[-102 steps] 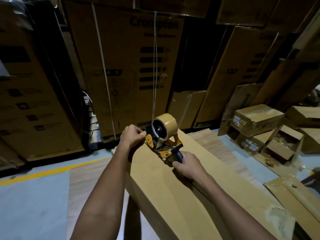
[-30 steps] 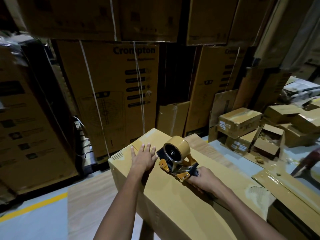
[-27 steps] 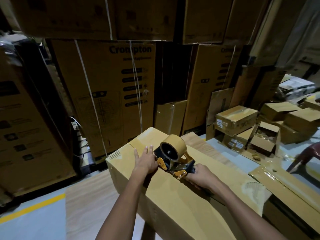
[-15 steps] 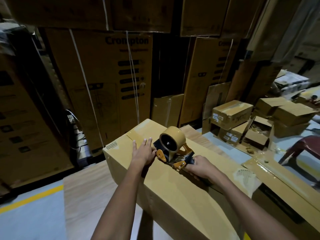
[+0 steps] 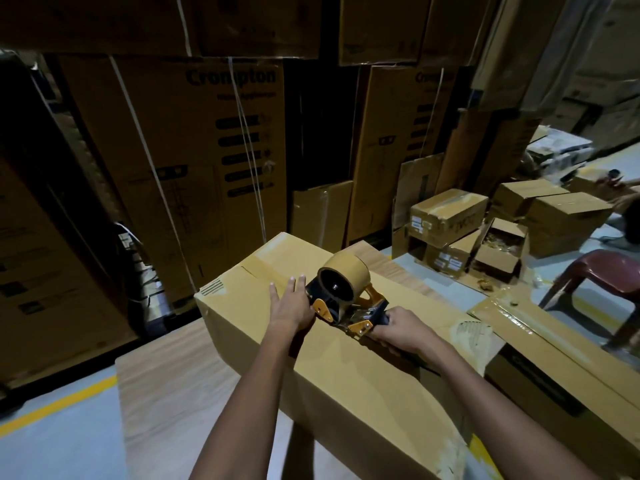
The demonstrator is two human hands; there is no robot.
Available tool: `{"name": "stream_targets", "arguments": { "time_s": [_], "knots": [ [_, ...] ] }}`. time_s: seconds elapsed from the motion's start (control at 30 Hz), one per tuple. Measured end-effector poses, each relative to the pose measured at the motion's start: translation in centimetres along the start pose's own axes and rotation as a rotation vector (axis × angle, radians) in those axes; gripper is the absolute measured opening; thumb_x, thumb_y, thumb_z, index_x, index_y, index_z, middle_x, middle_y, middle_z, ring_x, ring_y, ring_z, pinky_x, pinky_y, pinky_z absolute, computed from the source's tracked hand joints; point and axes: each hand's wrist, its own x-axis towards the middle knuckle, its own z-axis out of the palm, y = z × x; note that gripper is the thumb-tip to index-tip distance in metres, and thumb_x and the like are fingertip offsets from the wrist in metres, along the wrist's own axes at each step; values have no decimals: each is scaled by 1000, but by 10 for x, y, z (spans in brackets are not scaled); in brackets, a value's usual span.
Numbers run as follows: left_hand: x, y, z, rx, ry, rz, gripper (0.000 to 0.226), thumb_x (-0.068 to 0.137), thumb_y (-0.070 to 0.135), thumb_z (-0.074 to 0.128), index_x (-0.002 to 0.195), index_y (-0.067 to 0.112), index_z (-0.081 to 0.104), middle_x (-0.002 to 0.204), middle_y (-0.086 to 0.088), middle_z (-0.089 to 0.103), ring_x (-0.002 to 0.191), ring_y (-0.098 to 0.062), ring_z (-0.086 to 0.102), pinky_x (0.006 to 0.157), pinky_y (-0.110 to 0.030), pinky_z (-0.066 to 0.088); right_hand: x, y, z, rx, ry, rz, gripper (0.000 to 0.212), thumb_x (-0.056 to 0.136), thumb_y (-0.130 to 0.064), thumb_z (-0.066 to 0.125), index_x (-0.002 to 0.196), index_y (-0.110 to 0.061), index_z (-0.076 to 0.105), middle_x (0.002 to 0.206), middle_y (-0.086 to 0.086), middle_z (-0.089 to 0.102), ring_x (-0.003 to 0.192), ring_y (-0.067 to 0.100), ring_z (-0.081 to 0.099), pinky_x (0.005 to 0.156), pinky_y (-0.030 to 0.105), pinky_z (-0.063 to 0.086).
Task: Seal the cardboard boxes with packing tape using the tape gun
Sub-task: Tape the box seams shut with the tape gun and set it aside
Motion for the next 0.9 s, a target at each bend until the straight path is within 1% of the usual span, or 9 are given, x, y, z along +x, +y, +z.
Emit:
{"name": "stream_targets", "arguments": {
  "time_s": [0.13,0.27,0.4,0.47,0.57,0.63,0.73,0.83,0.9],
  "knots": [
    [-8,3,-10,-3,-6,34,49,108,38,35,156,25,37,170,2,10,157,-21,1,120,-63,-9,-9,3,-5,-18,10,11,22,92,-30,71,81,-12,66,63,-1,65,51,11,58,54,24,48],
    [-15,8,-17,-1,-19,40,55,108,50,28,160,33,22,171,0,8,157,-23,2,119,-64,-7,-26,22,-16,36,18,74,22,91,-29,72,82,-9,68,62,-1,67,51,12,60,54,25,49],
    [-18,18,-18,7,-12,16,51,109,45,29,158,31,26,169,-2,13,157,-26,6,118,-69,-3,-29,25,-12,44,47,83,25,90,-31,74,84,-7,69,65,3,68,52,13,61,50,25,47],
    [-21,27,-14,1,-25,10,52,109,41,32,158,26,29,169,-3,15,157,-25,7,118,-69,-5,-29,24,-9,37,43,71,24,88,-32,74,84,-8,69,67,3,68,55,15,61,51,26,47],
    [-29,38,2,-40,-23,11,60,106,34,38,161,19,21,169,-2,17,157,-21,6,119,-67,-10,-29,26,-8,38,43,61,25,88,-34,74,81,-11,68,63,0,65,52,14,58,49,27,45],
    [-33,41,7,-44,10,3,60,105,32,38,162,21,20,169,0,19,157,-20,8,119,-65,-11,-27,26,-10,52,31,60,26,88,-36,74,88,-9,71,65,0,66,54,14,59,51,27,46],
    [-37,42,3,-39,-16,-22,58,107,33,37,162,22,21,169,4,18,157,-17,6,118,-62,-13,-26,27,-16,58,-8,45,25,89,-34,71,92,-9,71,67,1,66,55,15,60,52,28,48],
    [-33,44,2,-16,-43,-60,59,107,37,35,162,20,20,169,0,19,157,-17,7,119,-63,-12,-26,31,-21,47,-39,4,24,93,-31,66,100,-8,70,74,4,67,61,16,62,56,30,50],
    [-33,43,3,9,-56,-81,59,107,44,31,161,21,23,169,-1,19,157,-18,7,118,-65,-10,-28,38,-25,25,-40,-9,23,94,-30,64,100,-9,69,78,5,68,66,18,64,60,32,52]
  ]
}}
